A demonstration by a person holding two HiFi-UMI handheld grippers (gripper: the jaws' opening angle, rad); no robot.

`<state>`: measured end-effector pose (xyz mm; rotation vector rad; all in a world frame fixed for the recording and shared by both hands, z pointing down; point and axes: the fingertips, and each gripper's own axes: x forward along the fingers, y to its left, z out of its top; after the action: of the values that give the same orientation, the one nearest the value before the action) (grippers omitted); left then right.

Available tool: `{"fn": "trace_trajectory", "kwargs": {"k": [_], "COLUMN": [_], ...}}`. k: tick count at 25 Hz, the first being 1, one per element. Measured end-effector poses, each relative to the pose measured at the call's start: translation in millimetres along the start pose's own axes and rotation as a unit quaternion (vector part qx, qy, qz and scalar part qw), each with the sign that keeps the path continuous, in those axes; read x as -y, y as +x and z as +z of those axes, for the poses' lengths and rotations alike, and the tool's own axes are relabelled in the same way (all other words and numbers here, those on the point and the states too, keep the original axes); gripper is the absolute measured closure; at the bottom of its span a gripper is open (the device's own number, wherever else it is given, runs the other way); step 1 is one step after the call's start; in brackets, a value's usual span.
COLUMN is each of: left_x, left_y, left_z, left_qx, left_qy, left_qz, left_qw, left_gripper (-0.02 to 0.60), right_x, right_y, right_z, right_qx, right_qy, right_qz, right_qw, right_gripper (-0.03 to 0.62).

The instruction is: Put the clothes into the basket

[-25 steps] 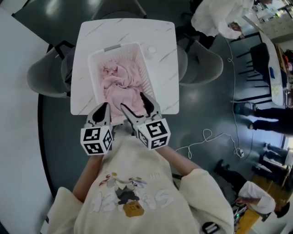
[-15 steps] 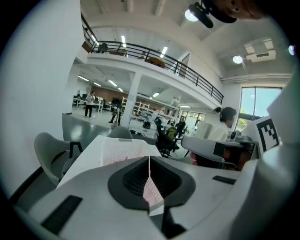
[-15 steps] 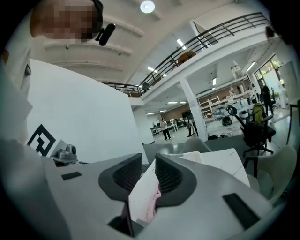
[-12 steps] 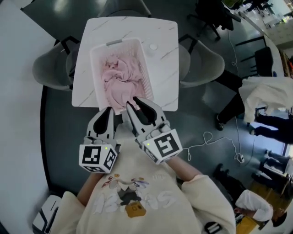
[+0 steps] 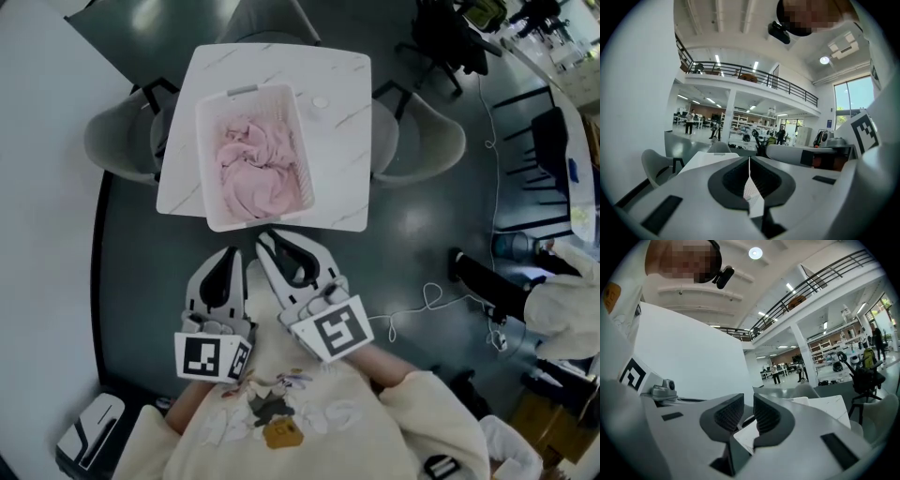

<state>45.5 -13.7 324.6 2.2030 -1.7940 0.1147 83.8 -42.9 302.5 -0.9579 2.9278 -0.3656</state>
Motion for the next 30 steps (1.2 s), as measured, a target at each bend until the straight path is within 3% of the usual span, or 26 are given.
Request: {"fn": "trace_trajectory", "kwargs": {"k": [8,14,19,30], "left_x": [18,34,40,43], "left_y": [-13,-12,-14,-8], "left_z": [-9,-10,-12,-15], "left_qx": [0.008,0.017,0.019,0.009], "left_qy": [0.041,0.032,0.051,0.053], "left_qz": [0.008,0.002,-0.001,0.0], "left_qw": [0.9991,0.9993,0.9985,0.9986], "left_gripper": [0.566,0.566,0.566,0.566], "right_x": [-2,4,1,12], "right_y": [-21,-37,-42,-43], "right_z": [-10,-4,-5,-21], "right_qx": [-0.004,0.008,0.008,-0.019], "right_qy": [0.0,-0.016,-0.032,-0.02], "right_qz": [0.0,-0.011,-0.009,-0.023], "right_qw": [1.0,1.0,0.999,0.999], "right_gripper": [0.528,0.549,0.549,0.548]}}
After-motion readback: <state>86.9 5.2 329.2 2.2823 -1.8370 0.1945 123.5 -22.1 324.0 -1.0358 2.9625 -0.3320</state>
